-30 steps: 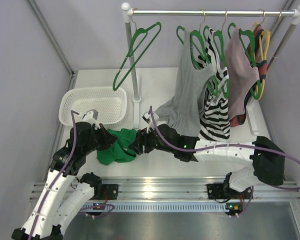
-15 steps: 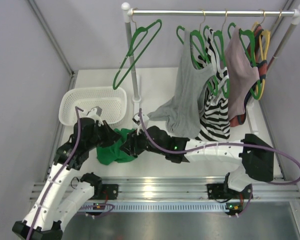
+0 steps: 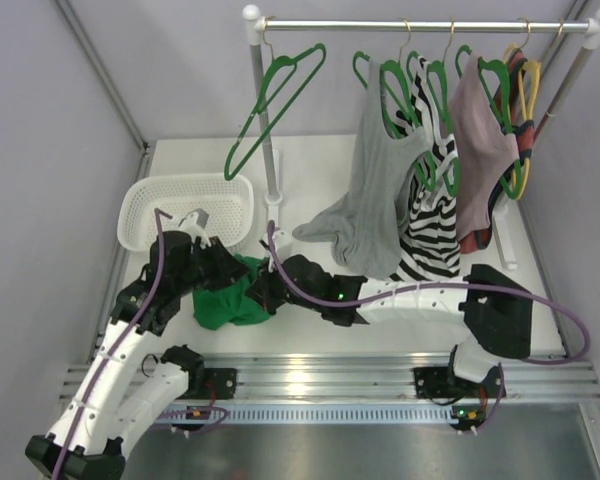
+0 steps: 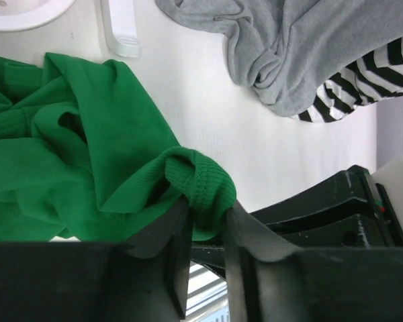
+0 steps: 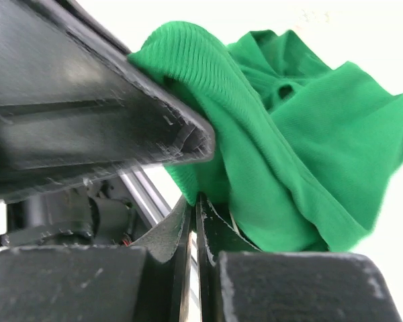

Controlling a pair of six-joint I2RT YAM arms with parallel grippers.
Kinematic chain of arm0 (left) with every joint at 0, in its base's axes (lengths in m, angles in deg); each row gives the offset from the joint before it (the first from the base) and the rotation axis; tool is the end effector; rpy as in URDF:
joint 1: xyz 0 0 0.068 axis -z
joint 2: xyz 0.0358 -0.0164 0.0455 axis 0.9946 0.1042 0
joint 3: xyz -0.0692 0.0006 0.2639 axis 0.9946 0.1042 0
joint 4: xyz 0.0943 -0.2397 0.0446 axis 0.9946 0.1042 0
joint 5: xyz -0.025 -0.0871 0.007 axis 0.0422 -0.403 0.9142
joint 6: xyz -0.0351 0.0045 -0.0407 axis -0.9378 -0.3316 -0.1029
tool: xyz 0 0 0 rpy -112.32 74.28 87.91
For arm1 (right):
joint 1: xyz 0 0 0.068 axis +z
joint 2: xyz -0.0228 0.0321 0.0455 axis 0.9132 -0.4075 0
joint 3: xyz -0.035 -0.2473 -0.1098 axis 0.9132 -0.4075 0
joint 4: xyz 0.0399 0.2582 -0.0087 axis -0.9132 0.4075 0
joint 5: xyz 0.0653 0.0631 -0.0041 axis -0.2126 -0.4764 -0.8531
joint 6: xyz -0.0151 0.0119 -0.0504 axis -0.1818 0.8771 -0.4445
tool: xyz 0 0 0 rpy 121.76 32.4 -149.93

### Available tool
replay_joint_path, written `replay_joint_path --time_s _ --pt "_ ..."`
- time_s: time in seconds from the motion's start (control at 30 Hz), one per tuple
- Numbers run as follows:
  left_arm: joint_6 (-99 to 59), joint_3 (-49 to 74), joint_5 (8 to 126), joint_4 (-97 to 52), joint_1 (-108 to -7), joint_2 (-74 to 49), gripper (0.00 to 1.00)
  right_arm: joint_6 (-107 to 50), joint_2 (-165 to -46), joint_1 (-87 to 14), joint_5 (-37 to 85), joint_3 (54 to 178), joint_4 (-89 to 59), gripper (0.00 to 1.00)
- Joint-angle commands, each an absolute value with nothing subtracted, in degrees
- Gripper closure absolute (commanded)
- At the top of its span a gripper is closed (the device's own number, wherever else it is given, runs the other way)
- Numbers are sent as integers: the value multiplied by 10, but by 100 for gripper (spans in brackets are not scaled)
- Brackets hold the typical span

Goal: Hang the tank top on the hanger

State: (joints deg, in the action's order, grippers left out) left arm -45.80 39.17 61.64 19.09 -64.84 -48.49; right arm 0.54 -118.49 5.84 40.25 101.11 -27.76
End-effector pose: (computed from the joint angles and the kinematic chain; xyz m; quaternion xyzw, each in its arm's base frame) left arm 0.1345 -0.0557 0.3065 -0.0816 0.8734 -0.3137 0.3636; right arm 0.1232 0.3572 0.2540 -0.2115 0.7955 0.4194 0.3827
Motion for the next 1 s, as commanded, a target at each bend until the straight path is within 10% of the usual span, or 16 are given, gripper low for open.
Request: replay_joint_path --time_s 0.0,0.2,0.97 --pt "-463 392 595 139 -649 -480 69 7 -1135 54 434 969 -285 100" --pt "-461 388 611 139 -649 -475 47 55 -1015 59 433 800 -296 100" --pt "-508 480 729 116 -552 -363 55 198 -866 109 500 568 -296 100"
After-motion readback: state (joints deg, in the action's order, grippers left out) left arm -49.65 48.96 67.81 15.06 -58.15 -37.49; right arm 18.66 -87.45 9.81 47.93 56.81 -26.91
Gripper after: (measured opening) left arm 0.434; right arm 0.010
